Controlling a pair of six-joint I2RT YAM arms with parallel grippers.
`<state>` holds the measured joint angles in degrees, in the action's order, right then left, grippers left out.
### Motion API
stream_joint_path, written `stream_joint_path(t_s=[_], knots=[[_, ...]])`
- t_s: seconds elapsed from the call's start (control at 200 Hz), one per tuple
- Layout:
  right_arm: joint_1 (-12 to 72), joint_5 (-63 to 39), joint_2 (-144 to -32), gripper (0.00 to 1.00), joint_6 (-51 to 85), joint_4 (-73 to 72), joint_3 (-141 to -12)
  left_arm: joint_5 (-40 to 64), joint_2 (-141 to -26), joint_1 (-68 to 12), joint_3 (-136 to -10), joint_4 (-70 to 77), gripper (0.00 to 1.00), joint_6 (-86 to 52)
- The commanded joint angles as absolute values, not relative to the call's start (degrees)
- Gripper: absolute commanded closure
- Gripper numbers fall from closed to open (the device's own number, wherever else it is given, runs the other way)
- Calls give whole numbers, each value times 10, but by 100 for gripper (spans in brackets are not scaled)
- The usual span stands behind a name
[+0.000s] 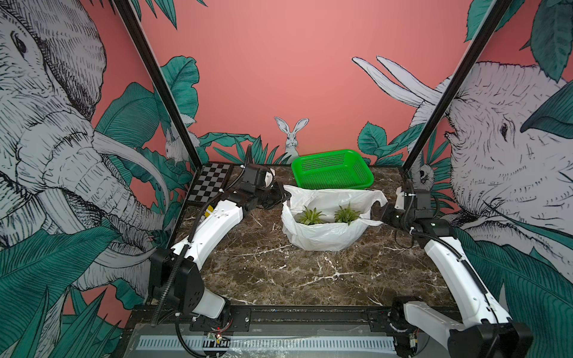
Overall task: Place the pineapple into a plastic bag & tie a knot
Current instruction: Adjust the plastic bag at the center of the board.
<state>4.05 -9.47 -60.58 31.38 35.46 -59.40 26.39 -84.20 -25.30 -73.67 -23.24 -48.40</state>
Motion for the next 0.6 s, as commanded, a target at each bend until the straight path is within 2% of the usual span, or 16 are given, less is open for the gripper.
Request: stream_joint_path(t_s=[0.0, 0.14, 0.3, 0.445, 0.595], knots=[[38, -124, -572, 100, 293, 416, -678, 272, -804, -250, -751, -256, 100, -486], [38, -149, -558, 100, 279, 527, -767, 264, -775, -250, -762, -256, 100, -504], [38, -178, -580, 100, 278, 555, -825, 263, -768, -250, -778, -254, 100, -513], [38, -191, -598, 100, 287, 533, -831, 262, -770, -250, -794, -250, 100, -514], [38, -187, -602, 100, 290, 514, -785, 267, -773, -255, -795, -234, 100, -523]])
